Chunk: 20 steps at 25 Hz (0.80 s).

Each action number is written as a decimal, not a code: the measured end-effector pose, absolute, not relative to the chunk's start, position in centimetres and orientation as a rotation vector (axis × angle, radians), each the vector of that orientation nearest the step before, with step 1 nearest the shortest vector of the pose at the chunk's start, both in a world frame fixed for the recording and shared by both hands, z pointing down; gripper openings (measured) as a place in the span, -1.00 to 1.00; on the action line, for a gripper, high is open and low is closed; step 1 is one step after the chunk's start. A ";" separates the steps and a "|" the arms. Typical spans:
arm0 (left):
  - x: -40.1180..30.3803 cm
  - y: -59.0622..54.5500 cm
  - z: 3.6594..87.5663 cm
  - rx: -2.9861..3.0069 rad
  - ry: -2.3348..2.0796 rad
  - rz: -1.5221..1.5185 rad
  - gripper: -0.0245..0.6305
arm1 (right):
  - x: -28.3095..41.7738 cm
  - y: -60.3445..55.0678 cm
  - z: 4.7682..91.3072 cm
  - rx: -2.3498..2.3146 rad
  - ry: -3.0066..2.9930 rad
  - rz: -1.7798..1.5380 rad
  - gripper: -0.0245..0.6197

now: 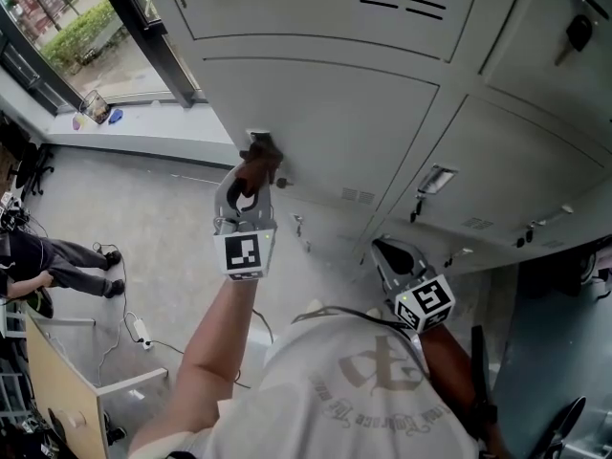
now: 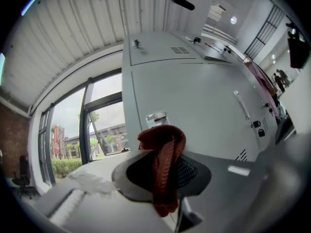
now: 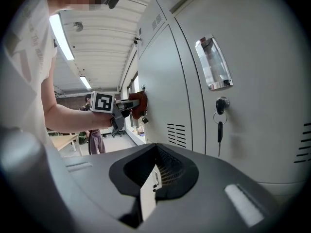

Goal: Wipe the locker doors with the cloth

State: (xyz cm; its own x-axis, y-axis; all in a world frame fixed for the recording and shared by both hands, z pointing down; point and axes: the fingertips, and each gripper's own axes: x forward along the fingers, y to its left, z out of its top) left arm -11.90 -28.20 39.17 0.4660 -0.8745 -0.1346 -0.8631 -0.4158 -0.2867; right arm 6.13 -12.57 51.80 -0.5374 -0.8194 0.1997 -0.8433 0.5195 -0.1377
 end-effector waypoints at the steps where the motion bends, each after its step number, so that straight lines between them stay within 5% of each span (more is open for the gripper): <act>1: -11.1 -27.8 38.6 -2.372 1.439 -0.067 -0.69 | 6.2 -12.6 51.8 1.450 -2.644 0.334 -0.90; 20: -2.8 -24.9 42.5 -2.572 1.313 -0.219 -0.68 | 7.5 -12.6 51.4 1.468 -2.642 0.336 -0.90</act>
State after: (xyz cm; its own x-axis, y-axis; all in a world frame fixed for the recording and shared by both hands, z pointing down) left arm -2.81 -24.88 42.52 0.5837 -0.8117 0.0217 -0.7749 -0.5648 -0.2837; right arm 7.46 -12.63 51.42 -0.5301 -0.8255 0.1937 -0.8477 0.5109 -0.1428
